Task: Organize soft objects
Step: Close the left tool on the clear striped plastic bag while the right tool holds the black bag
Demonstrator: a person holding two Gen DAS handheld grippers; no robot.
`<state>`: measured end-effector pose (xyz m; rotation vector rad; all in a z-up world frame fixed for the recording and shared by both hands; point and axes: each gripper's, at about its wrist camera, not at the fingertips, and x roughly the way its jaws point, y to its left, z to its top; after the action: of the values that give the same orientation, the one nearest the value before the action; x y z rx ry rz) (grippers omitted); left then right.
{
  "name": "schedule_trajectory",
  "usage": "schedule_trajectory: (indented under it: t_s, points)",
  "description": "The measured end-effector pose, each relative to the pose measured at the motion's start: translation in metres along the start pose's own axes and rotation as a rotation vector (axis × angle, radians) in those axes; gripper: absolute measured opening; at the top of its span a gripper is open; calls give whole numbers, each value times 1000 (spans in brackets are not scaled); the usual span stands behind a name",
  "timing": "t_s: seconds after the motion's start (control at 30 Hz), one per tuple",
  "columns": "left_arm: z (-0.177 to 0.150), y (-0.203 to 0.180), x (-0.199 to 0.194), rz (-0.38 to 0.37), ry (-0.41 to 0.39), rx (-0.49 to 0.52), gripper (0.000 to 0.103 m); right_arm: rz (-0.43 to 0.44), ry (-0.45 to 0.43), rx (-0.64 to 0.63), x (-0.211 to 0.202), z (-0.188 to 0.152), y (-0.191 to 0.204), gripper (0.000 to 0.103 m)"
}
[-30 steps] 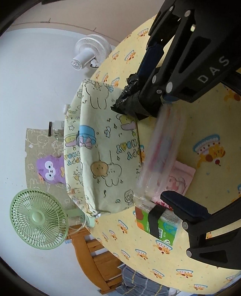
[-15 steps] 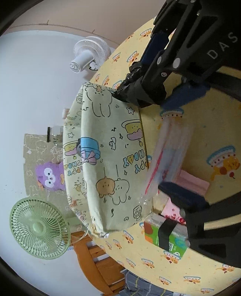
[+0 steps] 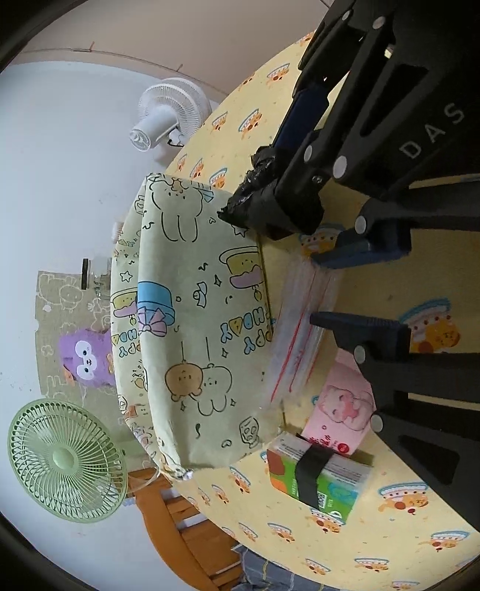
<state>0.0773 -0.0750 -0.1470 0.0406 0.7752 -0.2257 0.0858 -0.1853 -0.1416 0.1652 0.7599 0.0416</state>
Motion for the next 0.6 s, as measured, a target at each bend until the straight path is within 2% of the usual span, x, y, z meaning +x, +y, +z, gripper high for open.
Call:
schedule_trajectory:
  t_s: [0.07, 0.23, 0.3, 0.33, 0.4, 0.6]
  points:
    - [-1, 1, -2, 2, -1, -3, 18, 4, 1, -2, -1, -1, 2, 43]
    - [-5, 4, -12, 12, -12, -10, 19, 14, -6, -15, -9, -5, 7, 44]
    - [-5, 7, -15, 20, -13, -16, 29, 18, -10, -18, -11, -5, 10, 43]
    - [-4, 8, -16, 25, -17, -18, 39, 20, -12, -21, -13, -5, 11, 43]
    - [-5, 11, -20, 32, -27, -21, 42, 24, -19, -26, -16, -6, 15, 43]
    - [-6, 19, -28, 25, -40, -23, 65, 31, -30, -38, -23, -6, 25, 43]
